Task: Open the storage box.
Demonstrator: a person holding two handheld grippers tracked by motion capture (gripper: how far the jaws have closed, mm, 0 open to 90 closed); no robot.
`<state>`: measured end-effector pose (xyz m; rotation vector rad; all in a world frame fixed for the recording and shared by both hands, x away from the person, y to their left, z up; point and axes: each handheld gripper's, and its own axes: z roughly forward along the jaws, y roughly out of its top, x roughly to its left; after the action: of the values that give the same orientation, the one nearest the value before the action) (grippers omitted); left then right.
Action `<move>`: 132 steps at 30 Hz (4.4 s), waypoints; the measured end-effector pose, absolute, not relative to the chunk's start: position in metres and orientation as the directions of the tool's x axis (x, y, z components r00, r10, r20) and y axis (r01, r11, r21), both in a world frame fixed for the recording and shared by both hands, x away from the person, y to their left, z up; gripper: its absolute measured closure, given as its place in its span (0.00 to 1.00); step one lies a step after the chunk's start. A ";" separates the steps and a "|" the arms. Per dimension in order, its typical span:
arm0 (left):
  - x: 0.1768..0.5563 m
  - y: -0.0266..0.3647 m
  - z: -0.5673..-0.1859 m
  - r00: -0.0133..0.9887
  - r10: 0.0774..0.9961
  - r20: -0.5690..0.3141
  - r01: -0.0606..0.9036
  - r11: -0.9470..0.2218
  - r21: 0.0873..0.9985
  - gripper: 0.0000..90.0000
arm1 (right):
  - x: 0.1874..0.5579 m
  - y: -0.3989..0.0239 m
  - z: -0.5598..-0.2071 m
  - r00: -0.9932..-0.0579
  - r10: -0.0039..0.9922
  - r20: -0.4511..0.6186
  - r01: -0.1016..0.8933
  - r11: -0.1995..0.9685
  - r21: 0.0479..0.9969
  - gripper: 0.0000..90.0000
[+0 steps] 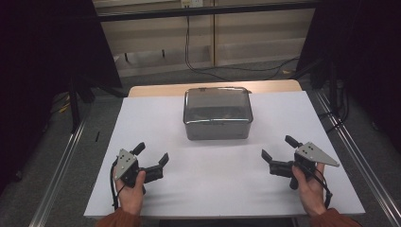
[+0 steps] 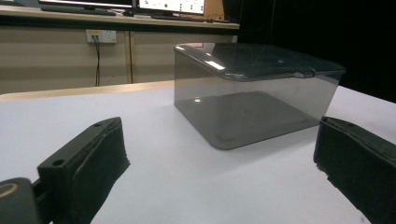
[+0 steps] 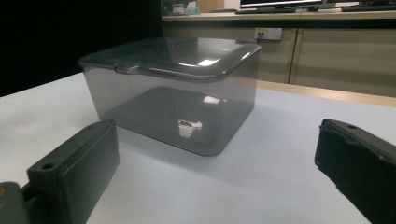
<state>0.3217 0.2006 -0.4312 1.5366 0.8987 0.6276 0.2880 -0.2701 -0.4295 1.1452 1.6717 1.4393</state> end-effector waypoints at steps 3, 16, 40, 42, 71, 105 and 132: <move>0.322 0.200 -0.431 0.569 0.817 -0.094 0.196 -0.024 0.980 0.03 | 0.290 -0.264 -0.429 -0.429 0.901 0.061 0.198 0.028 0.980 0.00; 0.327 0.200 -0.433 0.574 0.808 -0.129 0.246 -0.020 0.969 0.06 | 0.311 -0.232 -0.430 -0.459 0.888 0.040 0.215 0.067 0.974 0.02; 0.325 0.197 -0.433 0.597 0.800 -0.056 0.217 -0.094 0.972 0.03 | 0.345 -0.196 -0.409 -0.511 0.849 -0.136 0.079 0.204 0.976 0.01; 0.325 0.197 -0.433 0.595 0.802 -0.051 0.214 -0.097 0.972 0.03 | 0.349 -0.190 -0.407 -0.520 0.838 -0.166 0.065 0.232 0.971 0.01; 0.328 0.193 -0.434 0.600 0.799 -0.039 0.205 -0.106 0.973 0.03 | 0.368 -0.151 -0.406 -0.489 0.654 -0.577 -0.099 0.615 0.782 0.21; 0.329 0.196 -0.433 0.599 0.800 -0.036 0.210 -0.114 0.971 0.04 | 0.368 -0.117 -0.431 -0.302 0.198 -0.933 -0.236 0.932 0.274 0.70; 0.328 0.193 -0.434 0.598 0.802 -0.005 0.202 -0.145 0.968 0.04 | 0.368 -0.115 -0.431 -0.258 0.141 -0.956 -0.246 0.947 0.206 0.87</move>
<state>0.3283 0.1927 -0.4343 1.6717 0.8423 0.6469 0.3684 -0.1151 -0.4307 -0.0775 1.7954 0.3674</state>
